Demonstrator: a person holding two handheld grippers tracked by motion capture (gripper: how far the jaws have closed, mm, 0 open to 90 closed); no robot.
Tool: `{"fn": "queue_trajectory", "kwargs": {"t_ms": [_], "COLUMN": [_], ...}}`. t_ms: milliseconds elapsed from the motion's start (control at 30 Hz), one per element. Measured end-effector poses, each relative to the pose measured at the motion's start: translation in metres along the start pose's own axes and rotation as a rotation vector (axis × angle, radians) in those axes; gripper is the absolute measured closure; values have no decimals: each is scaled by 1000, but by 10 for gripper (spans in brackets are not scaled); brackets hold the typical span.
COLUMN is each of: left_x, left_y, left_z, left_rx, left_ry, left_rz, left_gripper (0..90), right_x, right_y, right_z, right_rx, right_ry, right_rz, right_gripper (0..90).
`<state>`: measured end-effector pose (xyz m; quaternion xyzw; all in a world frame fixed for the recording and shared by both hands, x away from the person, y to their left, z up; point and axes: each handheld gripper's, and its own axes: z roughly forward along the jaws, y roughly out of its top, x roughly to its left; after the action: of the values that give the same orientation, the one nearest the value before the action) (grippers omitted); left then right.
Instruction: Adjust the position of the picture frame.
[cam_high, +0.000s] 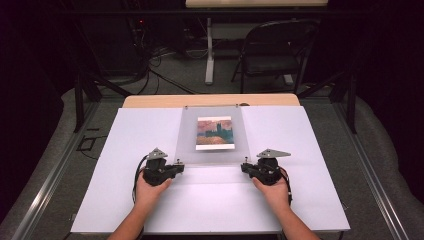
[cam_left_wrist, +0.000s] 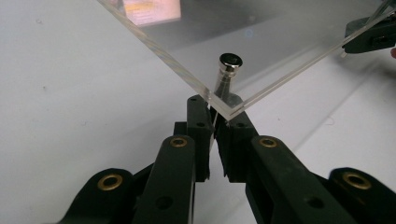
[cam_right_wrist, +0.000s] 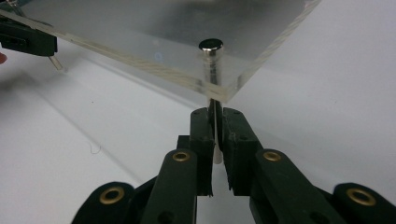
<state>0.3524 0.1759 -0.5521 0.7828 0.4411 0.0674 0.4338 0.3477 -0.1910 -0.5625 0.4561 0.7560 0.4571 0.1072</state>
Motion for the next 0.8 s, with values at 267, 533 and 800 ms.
{"fn": "queue_trajectory", "kwargs": {"t_ms": [267,533,800], "left_x": [0,0,0], "left_y": [-2,-4,-5], "left_z": [0,0,0], "left_rx": [19,17,12], "left_ry": [8,6,3], "left_rz": [8,5,-6], "left_gripper": [835,835,829], "right_x": [2,5,3], "right_y": [0,-2,-3], "right_z": [0,0,1], "right_rx": [20,29,27], "right_ry": [-10,-10,-1], "right_rz": [-37,-52,-28], "right_gripper": [843,844,834]}}
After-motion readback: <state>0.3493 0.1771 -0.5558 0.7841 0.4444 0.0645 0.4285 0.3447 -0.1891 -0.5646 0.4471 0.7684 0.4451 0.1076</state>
